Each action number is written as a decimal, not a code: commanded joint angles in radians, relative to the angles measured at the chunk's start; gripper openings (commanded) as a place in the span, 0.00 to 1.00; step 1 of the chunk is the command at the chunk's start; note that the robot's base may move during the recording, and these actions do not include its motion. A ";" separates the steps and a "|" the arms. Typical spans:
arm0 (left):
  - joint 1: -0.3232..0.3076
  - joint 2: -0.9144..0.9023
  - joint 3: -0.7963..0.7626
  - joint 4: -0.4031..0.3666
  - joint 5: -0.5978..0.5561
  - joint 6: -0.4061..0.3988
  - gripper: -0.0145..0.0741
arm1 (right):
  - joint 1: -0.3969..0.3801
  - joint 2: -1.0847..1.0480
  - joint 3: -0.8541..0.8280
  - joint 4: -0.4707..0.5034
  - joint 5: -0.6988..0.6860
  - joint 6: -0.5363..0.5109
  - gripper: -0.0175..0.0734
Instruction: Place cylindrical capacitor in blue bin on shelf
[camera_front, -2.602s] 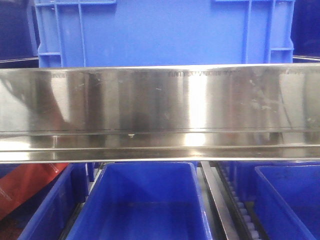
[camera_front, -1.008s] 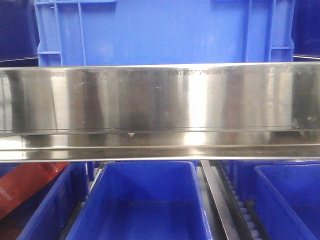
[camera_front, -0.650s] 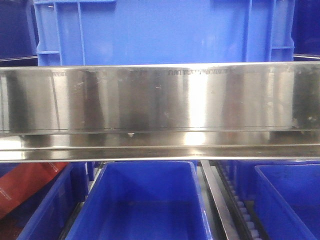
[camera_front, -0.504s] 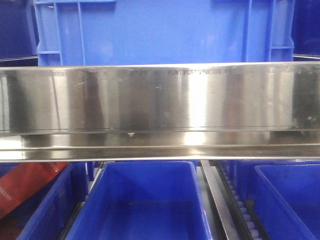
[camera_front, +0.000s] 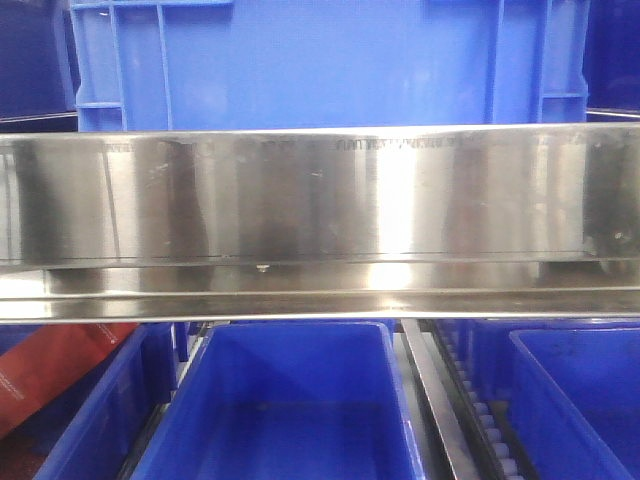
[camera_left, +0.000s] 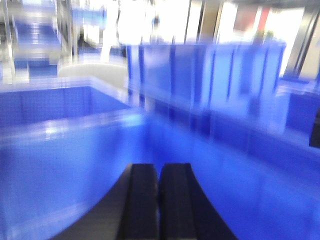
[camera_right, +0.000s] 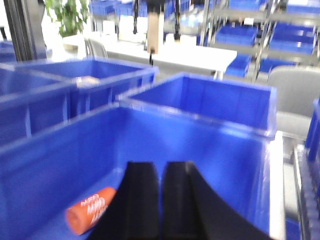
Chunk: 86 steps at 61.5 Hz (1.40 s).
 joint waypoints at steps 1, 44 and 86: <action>-0.004 -0.041 -0.009 0.001 0.012 0.000 0.04 | 0.001 -0.040 -0.009 0.003 -0.009 -0.002 0.01; -0.004 -0.601 0.638 0.001 0.026 0.000 0.04 | 0.001 -0.626 0.682 0.003 -0.107 -0.002 0.01; -0.004 -0.923 0.810 0.001 0.026 0.000 0.04 | 0.001 -1.016 0.879 0.003 -0.080 -0.002 0.01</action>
